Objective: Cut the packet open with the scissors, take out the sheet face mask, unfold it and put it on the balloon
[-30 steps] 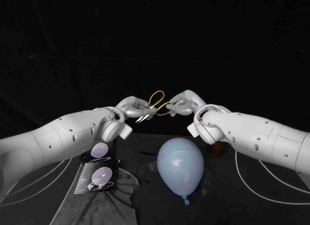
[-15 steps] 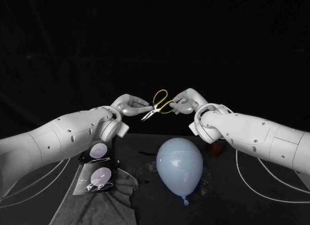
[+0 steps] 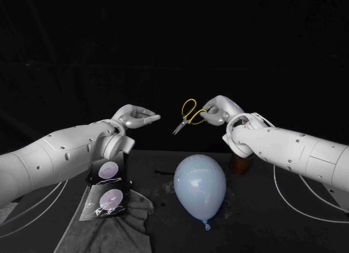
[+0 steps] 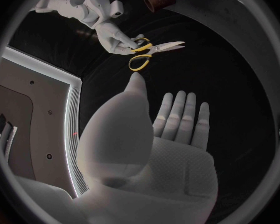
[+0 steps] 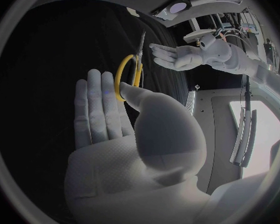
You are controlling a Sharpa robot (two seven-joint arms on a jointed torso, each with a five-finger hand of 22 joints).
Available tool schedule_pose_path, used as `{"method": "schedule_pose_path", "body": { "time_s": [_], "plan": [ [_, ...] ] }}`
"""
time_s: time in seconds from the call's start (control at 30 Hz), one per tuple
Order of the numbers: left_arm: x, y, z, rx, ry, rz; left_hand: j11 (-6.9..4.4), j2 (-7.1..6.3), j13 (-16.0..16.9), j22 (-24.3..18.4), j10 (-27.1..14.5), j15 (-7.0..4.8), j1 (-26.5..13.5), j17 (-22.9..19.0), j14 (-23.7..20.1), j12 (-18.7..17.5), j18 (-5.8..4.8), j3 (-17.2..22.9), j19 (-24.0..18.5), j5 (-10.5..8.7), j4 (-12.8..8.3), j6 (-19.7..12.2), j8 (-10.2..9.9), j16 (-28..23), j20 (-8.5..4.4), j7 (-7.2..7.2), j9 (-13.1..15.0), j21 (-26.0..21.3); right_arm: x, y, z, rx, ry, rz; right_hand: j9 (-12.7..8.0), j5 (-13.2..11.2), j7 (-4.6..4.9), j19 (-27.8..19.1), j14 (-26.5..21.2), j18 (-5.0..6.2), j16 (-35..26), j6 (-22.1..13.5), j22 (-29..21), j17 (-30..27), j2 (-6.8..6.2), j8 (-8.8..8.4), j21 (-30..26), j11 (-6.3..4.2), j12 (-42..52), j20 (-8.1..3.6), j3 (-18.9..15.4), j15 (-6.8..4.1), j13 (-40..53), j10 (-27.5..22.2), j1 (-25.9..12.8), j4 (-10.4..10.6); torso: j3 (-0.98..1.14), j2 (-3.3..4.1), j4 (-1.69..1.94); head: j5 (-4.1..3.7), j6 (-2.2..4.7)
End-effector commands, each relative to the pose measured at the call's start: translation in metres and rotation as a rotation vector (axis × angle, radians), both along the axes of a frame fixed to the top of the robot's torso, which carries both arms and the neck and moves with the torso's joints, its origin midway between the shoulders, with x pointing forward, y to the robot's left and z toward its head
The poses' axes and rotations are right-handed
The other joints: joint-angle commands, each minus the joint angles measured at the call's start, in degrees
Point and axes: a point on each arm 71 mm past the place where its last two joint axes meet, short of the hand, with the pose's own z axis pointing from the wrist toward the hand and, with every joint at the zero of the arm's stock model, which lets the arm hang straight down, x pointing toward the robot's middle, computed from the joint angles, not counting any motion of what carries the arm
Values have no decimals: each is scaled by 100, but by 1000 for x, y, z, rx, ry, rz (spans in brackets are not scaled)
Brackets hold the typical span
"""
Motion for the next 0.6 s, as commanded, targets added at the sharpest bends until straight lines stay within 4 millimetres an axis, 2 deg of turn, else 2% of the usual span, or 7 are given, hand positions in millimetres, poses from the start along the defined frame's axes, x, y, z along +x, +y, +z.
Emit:
{"method": "schedule_pose_path", "body": {
  "time_s": [0.03, 0.1, 0.17, 0.2, 0.33, 0.53, 0.6],
  "plan": [
    [-4, 11, 5, -92, -26, 62, -3, 62, 4, 6, 45, 3, 2, -7, 53, 42, -68, 53, 43, -11, -7, 54, 33, 38, -1, 467, -2, -15, -2, -9, 5, -92, -72, 5, 509, 0, -43, -41, 38, -11, -9, -7, 17, 8, 59, 27, 41, -144, -17, 5, 212, -1, 8, 192, 11, -236, 6, -2, 0, -80, -30],
    [-8, 18, 6, -121, -35, 85, -20, 107, 3, 28, 102, -22, 28, -1, 142, 74, -49, 94, 210, -12, -11, 121, 57, 118, -6, 462, -6, 23, -4, -17, 5, -101, -74, 0, 510, 0, -43, -44, 37, -12, -10, -7, 20, 9, 58, 27, 43, -144, -18, 6, 212, -1, 8, 191, 8, -234, 5, -4, -4, -122, -21],
    [-13, 24, 7, -147, -42, 102, -53, 165, 2, 104, 194, -88, 73, 31, 379, 123, 40, 165, 790, -14, -17, 206, 80, 288, -20, 431, -18, 169, -6, -26, 6, -109, -78, -5, 512, 0, -43, -47, 36, -12, -11, -7, 22, 10, 58, 27, 44, -144, -18, 6, 213, 0, 8, 191, 6, -232, 7, -6, -10, -125, -24],
    [-17, 27, 8, -160, -46, 109, -72, 185, 1, 125, 228, -111, 92, 42, 457, 142, 70, 190, 974, -13, -20, 237, 86, 350, -21, 423, -26, 214, -8, -32, 7, -114, -83, -10, 514, 0, -43, -52, 34, -13, -13, -6, 26, 11, 58, 27, 46, -144, -18, 7, 213, 1, 8, 192, 2, -228, 6, -5, -9, -152, -25],
    [-29, 37, 9, -197, -57, 124, -104, 231, -1, 144, 313, -152, 147, 50, 567, 185, 150, 255, 1129, -13, -26, 313, 97, 454, -26, 396, -45, 282, -14, -55, 14, -132, -103, -36, 521, 0, -45, -66, 34, -13, -14, -2, 37, 17, 59, 28, 51, -144, -18, 9, 214, 2, 9, 195, -10, -212, 6, -8, -1, -229, -43],
    [-41, 44, 10, -228, -53, 125, -115, 241, -4, 153, 346, -164, 164, 43, 591, 199, 206, 276, 1208, -14, -27, 350, 96, 492, -28, 384, -61, 323, -23, -93, 26, -162, -134, -93, 544, 0, -58, -88, 54, -6, -7, 16, 60, 40, 49, 35, 60, -152, -11, 13, 210, -3, 15, 217, -47, -153, 6, -13, -14, -312, -50],
    [-43, 45, 9, -233, -51, 121, -117, 242, -5, 156, 350, -165, 166, 42, 592, 200, 217, 278, 1224, -14, -27, 355, 96, 497, -29, 383, -64, 332, -27, -103, 29, -177, -141, -108, 552, 0, -63, -92, 61, -2, -4, 21, 65, 49, 40, 37, 59, -156, -9, 15, 207, -5, 17, 226, -59, -129, 12, -14, -32, -335, -53]
  ]
}}
